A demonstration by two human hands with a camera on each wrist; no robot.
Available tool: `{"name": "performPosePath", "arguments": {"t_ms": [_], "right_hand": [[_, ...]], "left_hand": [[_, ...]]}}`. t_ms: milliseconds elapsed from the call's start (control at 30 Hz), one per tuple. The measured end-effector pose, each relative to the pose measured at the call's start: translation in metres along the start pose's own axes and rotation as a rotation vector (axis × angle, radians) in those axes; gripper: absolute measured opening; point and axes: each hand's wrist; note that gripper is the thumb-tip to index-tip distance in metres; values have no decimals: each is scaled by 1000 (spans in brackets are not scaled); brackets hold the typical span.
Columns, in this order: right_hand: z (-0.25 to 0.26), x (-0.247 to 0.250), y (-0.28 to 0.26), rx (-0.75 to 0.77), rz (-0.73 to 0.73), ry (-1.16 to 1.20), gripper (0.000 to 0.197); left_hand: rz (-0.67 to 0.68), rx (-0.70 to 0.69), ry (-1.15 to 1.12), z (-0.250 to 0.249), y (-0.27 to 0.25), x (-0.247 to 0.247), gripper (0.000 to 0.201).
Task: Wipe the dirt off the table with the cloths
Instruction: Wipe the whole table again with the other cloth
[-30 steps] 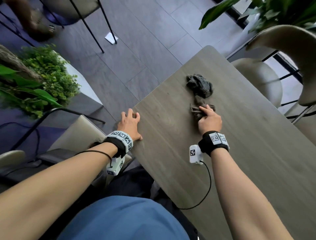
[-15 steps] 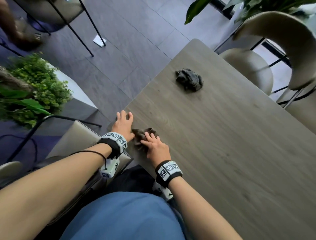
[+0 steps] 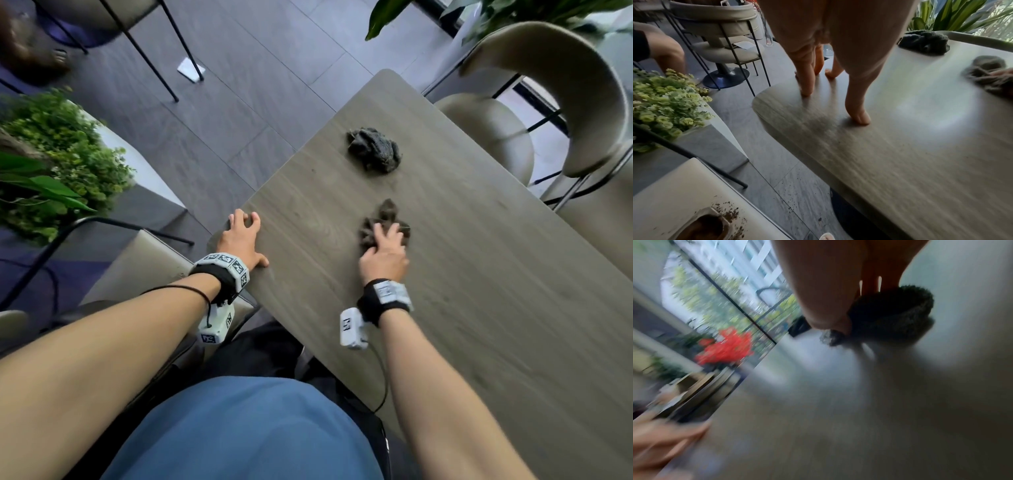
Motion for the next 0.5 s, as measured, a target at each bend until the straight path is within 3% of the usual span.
{"name": "performPosePath", "arguments": {"t_ms": [167,300,367,433,500], "right_hand": [[45,-37,-100,299,193,59,54],[48,-29,-102,486,279,44,42],[36,-12,-77,463,205,189,36],[10,7,-38,338,10,336,33],[-24,26,2,207,-162,326,35]], "left_hand": [[-29,-5,-17,1,1,-12,100],[-53,-11,13,-3,8,-19,106],[-47,-7,17,-3,11,-22,108],[-52,1,16,-2,12,-23,109],[-52,9,3,-3,12,-24,108]]}}
Point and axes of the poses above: each hand's wrist, its own y-axis towards the middle knuckle, its own x-axis out of the back of the hand, z = x × y, and after that the axes turned 9 degrees about -z, right-handed
